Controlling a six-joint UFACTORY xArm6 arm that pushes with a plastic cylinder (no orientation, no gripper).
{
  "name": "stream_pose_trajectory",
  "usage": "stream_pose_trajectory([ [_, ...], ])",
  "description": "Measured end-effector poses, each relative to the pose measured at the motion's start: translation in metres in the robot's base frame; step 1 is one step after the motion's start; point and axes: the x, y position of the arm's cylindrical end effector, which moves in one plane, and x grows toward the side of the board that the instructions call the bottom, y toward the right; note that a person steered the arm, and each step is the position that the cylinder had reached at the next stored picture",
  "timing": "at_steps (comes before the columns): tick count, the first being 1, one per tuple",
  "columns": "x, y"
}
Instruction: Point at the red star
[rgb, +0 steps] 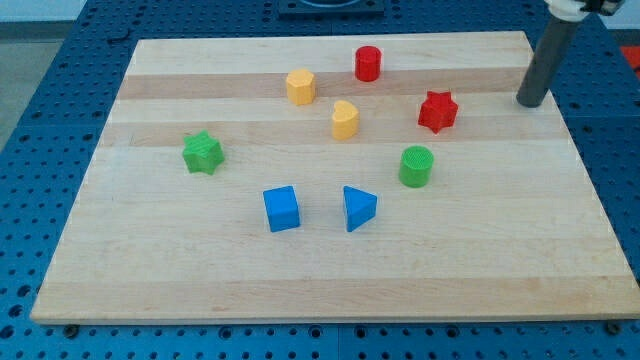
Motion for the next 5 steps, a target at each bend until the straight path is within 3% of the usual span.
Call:
stream_pose_trajectory([
  [2,0.035,-0.052],
  [3,0.033,-0.066],
  [5,-0.004,-0.037],
])
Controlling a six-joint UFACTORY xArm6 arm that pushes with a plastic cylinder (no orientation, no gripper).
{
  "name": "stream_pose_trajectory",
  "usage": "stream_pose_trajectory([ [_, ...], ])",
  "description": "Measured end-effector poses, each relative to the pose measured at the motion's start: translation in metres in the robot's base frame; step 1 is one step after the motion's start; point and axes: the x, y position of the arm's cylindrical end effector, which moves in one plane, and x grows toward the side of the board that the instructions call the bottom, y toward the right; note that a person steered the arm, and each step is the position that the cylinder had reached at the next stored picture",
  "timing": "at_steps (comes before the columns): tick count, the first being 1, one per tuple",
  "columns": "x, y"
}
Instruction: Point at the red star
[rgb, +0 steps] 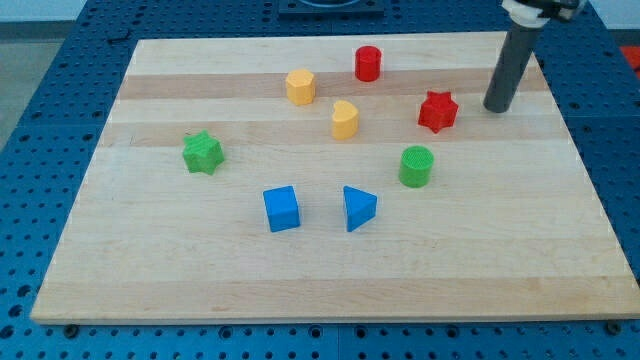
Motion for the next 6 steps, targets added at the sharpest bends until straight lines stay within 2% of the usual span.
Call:
stream_pose_trajectory([
  [1,-0.002,-0.011],
  [4,0.062,-0.067],
  [6,0.051,-0.009],
])
